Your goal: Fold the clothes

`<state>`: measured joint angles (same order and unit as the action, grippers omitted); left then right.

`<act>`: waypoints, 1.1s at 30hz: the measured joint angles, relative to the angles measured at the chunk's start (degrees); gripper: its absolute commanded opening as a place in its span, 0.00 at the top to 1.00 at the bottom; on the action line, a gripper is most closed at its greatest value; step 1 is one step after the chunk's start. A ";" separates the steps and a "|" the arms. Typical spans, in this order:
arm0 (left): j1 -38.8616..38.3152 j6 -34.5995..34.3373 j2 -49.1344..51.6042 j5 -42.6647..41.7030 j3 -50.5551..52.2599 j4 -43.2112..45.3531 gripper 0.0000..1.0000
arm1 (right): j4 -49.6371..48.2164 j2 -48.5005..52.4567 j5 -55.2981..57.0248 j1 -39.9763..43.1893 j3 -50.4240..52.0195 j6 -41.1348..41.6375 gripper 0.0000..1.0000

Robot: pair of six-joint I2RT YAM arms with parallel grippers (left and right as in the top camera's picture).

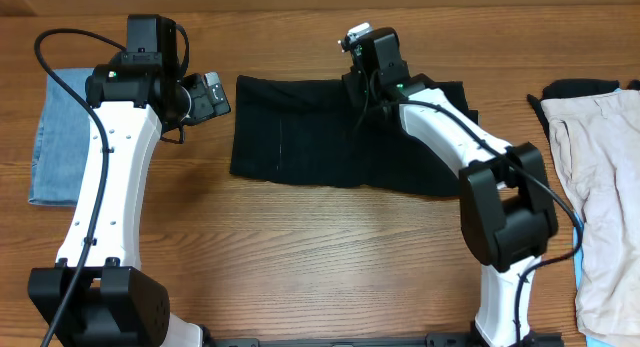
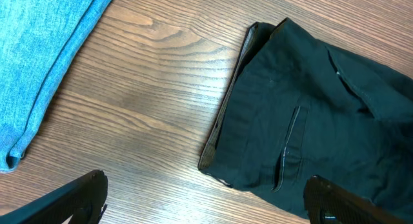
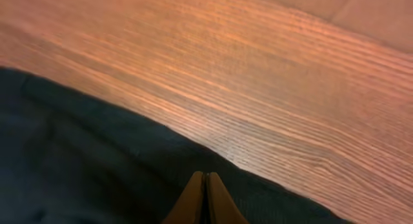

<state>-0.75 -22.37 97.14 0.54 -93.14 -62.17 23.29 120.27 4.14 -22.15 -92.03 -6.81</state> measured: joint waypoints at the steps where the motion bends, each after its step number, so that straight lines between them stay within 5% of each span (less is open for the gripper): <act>1: 0.00 0.00 0.00 -0.02 0.00 0.07 0.00 | 6.21 -2.73 -0.87 -0.02 0.00 0.63 0.96; 6: 0.00 0.00 0.00 -0.02 0.00 0.00 0.00 | 22.93 -14.29 -3.58 0.00 -1.57 0.85 0.96; 14: 0.00 0.00 0.00 0.00 0.00 0.02 0.00 | 25.51 -4.04 -6.43 0.00 1.86 -2.08 0.96; 21: 0.00 0.00 0.00 -0.02 0.00 0.00 0.00 | 20.39 1.36 -5.75 0.70 2.27 -2.27 0.96; 29: 0.00 0.02 0.00 0.00 0.00 0.02 0.00 | 1.38 2.49 -4.48 10.27 2.47 -0.63 0.96; 33: 0.00 0.00 0.00 0.00 0.00 0.02 0.00 | 4.52 3.28 -3.91 12.83 -0.90 1.29 0.96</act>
<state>-0.75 -22.37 97.14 0.54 -93.14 -62.15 27.81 123.55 0.23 -9.32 -92.92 -5.52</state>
